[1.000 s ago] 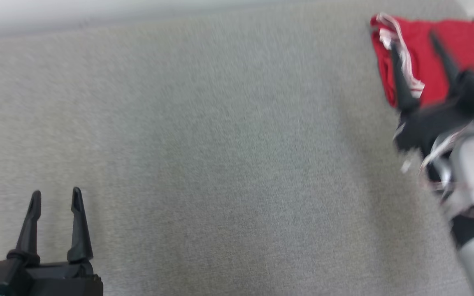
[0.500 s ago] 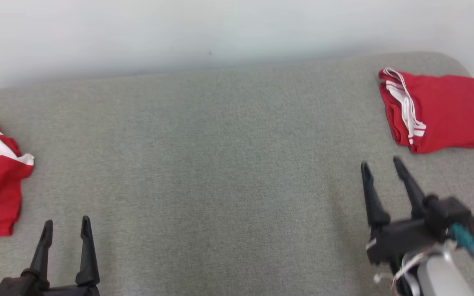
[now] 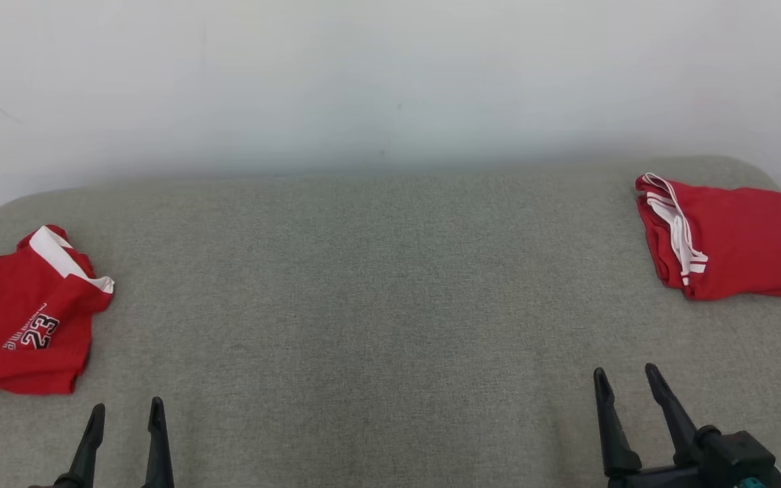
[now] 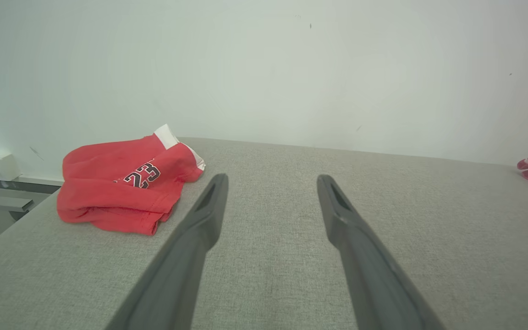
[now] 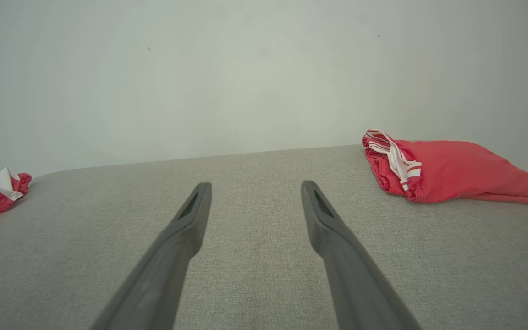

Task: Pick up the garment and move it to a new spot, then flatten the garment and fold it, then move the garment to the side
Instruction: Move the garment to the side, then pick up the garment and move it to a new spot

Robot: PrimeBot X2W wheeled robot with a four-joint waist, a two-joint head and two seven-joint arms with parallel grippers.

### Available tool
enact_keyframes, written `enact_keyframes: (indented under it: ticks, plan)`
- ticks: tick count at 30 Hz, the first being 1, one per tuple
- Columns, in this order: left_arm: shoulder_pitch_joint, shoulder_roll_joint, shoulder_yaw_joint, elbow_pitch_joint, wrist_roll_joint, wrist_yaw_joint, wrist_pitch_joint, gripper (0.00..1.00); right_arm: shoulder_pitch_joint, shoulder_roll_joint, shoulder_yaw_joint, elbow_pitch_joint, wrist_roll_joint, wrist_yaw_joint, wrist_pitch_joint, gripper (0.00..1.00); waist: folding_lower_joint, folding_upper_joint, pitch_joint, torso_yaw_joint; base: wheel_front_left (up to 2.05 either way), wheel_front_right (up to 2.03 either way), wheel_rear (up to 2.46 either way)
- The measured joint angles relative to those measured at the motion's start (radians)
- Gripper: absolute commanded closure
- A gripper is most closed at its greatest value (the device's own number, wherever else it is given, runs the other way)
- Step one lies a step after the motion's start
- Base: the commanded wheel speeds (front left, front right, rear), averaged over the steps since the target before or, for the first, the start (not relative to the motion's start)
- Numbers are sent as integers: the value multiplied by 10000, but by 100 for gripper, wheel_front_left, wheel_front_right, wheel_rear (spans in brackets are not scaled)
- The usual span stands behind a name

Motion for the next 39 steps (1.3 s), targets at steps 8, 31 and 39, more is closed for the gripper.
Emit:
enact_keyframes:
  ticks: [8,31,39]
  plan:
    - [36,40,-198,276,-50,-98,0,0,492,132,-153,-81,36,0,-94,0,1,1,-245,219,0,0,0]
    - [-117,107,-54,510,19,-73,0,0,604,219,17,25,56,0,-94,0,3,1,-215,926,0,0,0]
    - [-208,265,121,552,17,4,2,0,591,222,115,249,209,0,-142,0,3,1,-195,1841,0,0,0]
